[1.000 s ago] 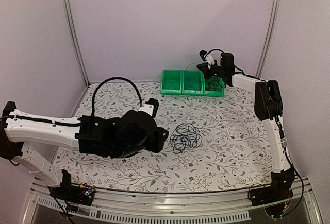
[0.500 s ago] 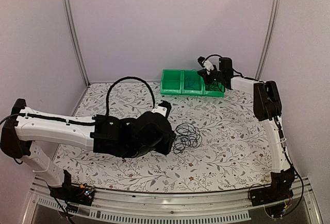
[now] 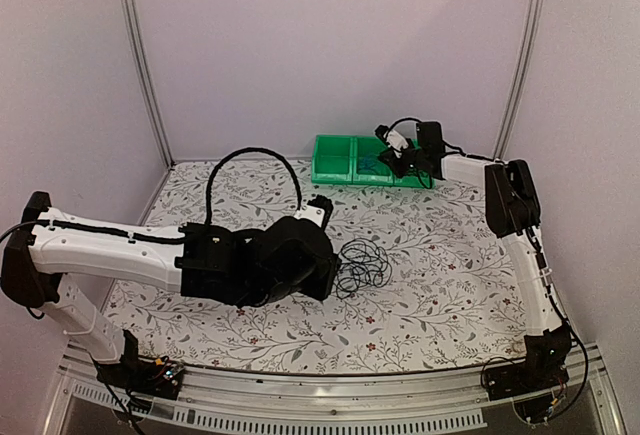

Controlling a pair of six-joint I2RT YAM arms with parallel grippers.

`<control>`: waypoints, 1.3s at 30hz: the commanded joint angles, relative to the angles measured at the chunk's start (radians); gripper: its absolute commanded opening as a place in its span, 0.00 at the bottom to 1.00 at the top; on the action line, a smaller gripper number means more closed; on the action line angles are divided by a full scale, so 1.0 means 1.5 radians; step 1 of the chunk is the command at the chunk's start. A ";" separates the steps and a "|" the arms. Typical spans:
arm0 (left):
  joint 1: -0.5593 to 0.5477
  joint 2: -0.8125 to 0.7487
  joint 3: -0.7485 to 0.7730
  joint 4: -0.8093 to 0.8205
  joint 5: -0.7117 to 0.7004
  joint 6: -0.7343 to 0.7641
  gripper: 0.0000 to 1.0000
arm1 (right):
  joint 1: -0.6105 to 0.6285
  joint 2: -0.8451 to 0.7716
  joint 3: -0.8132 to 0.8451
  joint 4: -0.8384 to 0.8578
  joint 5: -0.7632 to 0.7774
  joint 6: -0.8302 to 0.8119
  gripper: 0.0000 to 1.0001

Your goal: Untangle the cables

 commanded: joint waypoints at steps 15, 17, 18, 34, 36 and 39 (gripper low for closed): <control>0.091 0.005 -0.078 0.175 0.093 0.020 0.53 | 0.000 -0.403 -0.387 -0.099 -0.082 0.030 0.53; 0.118 0.007 -0.087 0.192 0.128 0.021 0.51 | 0.001 -0.450 -0.443 -0.139 -0.145 0.036 0.53; 0.129 0.009 -0.092 0.199 0.149 0.021 0.49 | 0.001 -0.467 -0.462 -0.169 -0.180 0.038 0.53; 0.290 0.258 0.001 0.290 0.418 0.174 0.47 | 0.024 -0.595 -0.574 -0.358 -0.305 0.017 0.47; 0.297 0.286 0.025 0.294 0.425 0.187 0.45 | 0.024 -0.599 -0.572 -0.362 -0.304 0.017 0.47; 0.303 0.321 0.058 0.316 0.444 0.208 0.27 | 0.024 -0.599 -0.574 -0.367 -0.305 0.017 0.47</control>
